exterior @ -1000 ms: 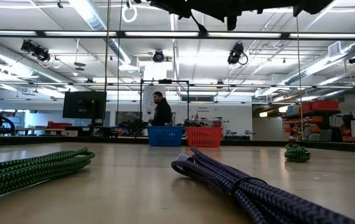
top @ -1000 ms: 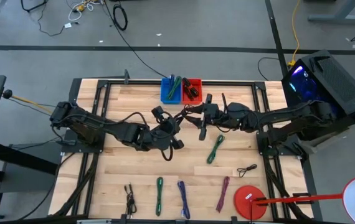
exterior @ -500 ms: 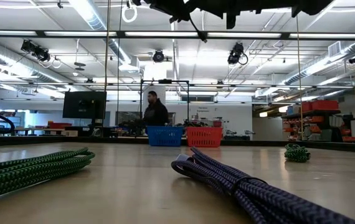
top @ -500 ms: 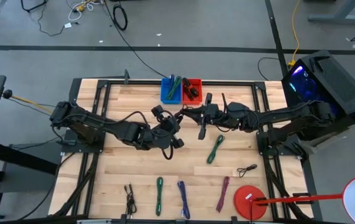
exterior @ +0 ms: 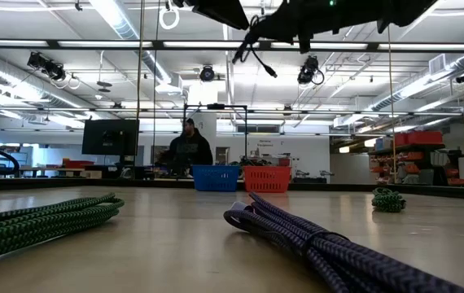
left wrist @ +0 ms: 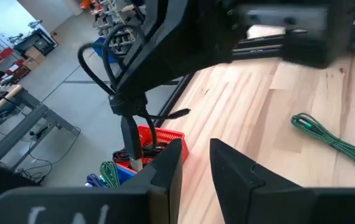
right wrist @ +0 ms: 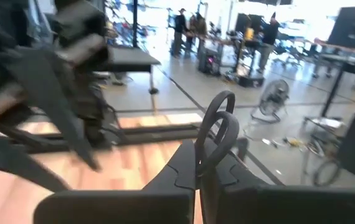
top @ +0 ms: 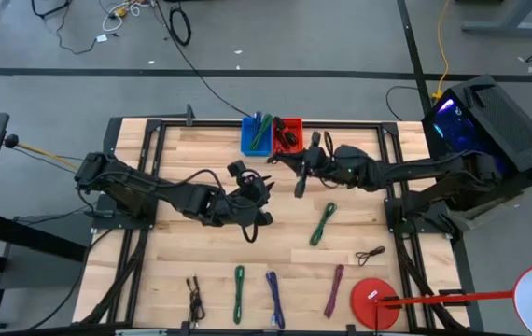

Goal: Pick & Place USB Port
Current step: Put the black charger cable into the red bin

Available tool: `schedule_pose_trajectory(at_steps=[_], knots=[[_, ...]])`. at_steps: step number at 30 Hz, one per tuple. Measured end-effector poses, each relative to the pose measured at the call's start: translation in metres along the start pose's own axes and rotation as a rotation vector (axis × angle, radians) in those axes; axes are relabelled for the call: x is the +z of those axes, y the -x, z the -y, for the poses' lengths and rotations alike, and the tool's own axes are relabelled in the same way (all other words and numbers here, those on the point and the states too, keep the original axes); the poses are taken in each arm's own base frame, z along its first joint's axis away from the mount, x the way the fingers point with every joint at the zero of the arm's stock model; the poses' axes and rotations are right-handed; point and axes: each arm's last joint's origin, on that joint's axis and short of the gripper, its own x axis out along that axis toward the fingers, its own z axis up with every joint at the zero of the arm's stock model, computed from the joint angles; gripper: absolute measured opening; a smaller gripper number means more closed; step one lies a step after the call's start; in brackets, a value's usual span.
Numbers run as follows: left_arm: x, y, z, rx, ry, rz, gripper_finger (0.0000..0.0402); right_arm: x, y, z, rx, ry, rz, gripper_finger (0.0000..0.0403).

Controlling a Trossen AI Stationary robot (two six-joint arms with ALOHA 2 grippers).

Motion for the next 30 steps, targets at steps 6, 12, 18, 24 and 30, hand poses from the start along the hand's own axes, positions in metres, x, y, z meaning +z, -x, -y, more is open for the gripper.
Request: schedule_pose_trajectory(at_steps=[6,12,18,24,30], knots=[[-0.003,0.001,0.001,-0.004,-0.027,-0.022,0.0083,-0.009,-0.005,0.036,-0.055,-0.019,-0.068,0.0001],[-0.004,0.003,0.002,-0.012,-0.036,-0.026,0.0083,-0.014,-0.005,0.087,-0.07,-0.071,-0.066,0.0],[-0.004,0.003,0.003,-0.041,-0.031,-0.027,0.0083,-0.025,0.004,0.135,-0.147,-0.15,-0.115,0.0],[-0.001,0.002,0.003,-0.042,-0.006,-0.009,0.0083,-0.037,-0.009,0.155,-0.068,-0.272,-0.064,0.0],[-0.001,0.001,0.004,-0.117,0.002,-0.01,0.0083,-0.068,-0.045,0.167,-0.098,-0.248,-0.219,0.0]])
